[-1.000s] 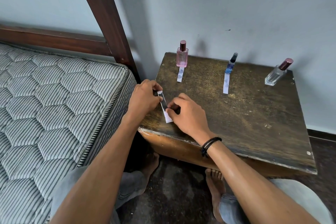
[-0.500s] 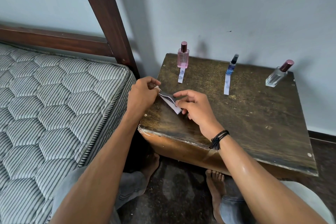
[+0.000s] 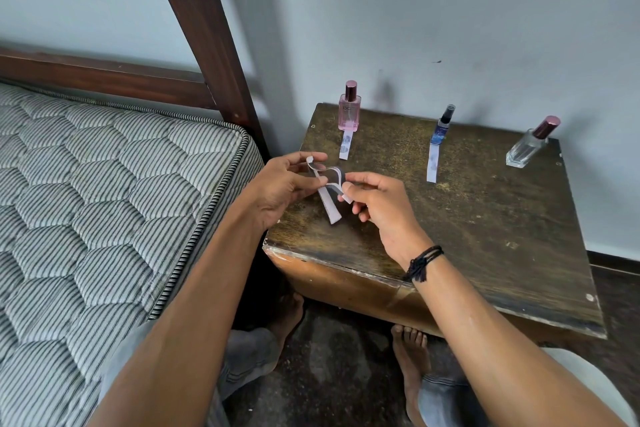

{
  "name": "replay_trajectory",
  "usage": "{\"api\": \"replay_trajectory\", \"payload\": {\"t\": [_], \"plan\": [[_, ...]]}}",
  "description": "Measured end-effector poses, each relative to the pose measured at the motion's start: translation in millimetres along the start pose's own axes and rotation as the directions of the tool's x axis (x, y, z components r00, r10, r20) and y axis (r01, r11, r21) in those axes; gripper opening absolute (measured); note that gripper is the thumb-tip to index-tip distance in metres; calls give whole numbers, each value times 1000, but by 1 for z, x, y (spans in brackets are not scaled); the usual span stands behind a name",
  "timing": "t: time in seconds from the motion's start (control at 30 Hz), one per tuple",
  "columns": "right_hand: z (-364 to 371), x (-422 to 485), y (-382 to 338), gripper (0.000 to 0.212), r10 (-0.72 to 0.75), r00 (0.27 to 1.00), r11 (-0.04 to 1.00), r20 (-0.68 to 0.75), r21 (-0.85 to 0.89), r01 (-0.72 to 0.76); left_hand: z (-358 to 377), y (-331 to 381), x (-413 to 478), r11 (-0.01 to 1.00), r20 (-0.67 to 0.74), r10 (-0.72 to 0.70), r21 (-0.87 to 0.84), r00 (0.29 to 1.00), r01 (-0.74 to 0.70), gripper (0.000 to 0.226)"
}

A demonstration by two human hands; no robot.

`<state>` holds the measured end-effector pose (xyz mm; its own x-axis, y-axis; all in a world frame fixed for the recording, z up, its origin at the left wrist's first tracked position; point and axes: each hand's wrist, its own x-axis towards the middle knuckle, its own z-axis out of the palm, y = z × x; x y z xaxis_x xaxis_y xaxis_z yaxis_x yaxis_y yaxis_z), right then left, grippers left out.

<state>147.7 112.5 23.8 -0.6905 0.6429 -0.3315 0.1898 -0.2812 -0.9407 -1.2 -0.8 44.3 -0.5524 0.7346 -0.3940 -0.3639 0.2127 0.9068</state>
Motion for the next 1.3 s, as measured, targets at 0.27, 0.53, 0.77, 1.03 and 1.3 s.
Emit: {"api": "replay_trajectory", "payload": {"t": [0.27,0.53,0.77,1.03,1.3], "plan": [[0,0,-1,14,7,1000,1000,18,-13,-7,6,0,-1,998,-73,40,47,997,-36,29],[0,0,0,12,-5,1000,1000,18,-20,6,5,2,-4,999,56,-9,39,998,7,49],[3,0,2,11,-32,999,997,17,-70,33,8,1,-3,1000,16,4,16,1000,-4,51],[3,-2,0,10,-39,999,997,20,-69,41,7,2,-3,1000,-16,-7,-12,1000,7,48],[2,-5,-2,20,-117,993,987,-13,-111,114,7,2,-3,998,7,-34,61,999,34,44]]}}
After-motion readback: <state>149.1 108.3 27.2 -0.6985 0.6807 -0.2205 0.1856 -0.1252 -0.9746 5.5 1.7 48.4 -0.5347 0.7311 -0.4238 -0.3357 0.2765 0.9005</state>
